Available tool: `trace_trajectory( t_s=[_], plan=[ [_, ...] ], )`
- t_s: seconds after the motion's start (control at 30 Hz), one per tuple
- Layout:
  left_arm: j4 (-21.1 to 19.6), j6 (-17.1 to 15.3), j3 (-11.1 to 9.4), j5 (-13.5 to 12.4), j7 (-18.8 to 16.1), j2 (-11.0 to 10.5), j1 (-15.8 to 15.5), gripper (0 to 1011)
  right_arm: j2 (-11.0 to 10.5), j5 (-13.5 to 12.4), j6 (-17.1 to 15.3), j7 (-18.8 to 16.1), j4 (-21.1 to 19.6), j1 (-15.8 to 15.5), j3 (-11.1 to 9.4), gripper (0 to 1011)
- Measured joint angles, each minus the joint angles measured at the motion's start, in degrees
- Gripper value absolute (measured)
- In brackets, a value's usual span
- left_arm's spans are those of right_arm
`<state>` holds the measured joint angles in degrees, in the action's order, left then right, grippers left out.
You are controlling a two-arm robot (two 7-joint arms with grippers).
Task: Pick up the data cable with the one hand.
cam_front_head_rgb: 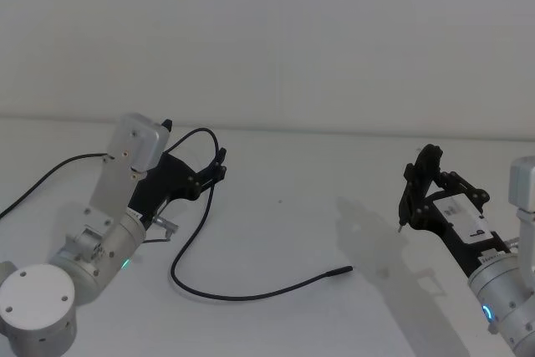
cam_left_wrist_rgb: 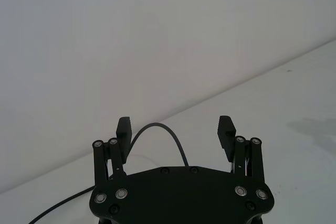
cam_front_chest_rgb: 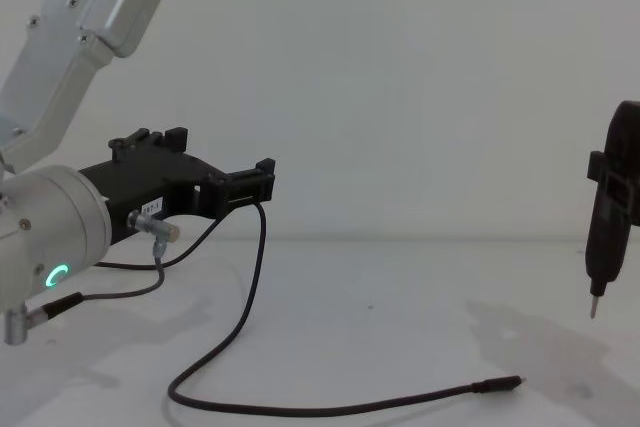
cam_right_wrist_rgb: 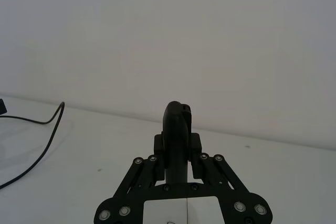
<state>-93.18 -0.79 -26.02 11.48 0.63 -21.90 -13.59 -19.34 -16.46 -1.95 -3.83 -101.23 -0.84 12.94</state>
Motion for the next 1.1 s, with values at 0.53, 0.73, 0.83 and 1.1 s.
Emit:
trace_trajectory(
  t_s=[0.53, 0.73, 0.83, 1.1],
  plan=[
    [0.0, 0.0, 0.0, 0.0, 0.0, 0.0, 0.0, 1002, 0.0, 0.0, 0.0, 0.0, 0.0, 0.0, 0.0, 268],
    [0.0, 0.0, 0.0, 0.0, 0.0, 0.0, 0.0, 1001, 0.0, 0.0, 0.0, 0.0, 0.0, 0.0, 0.0, 268],
    [0.0, 0.0, 0.0, 0.0, 0.0, 0.0, 0.0, 1001, 0.0, 0.0, 0.0, 0.0, 0.0, 0.0, 0.0, 268],
    [0.0, 0.0, 0.0, 0.0, 0.0, 0.0, 0.0, 1001, 0.0, 0.0, 0.0, 0.0, 0.0, 0.0, 0.0, 268]
  ],
)
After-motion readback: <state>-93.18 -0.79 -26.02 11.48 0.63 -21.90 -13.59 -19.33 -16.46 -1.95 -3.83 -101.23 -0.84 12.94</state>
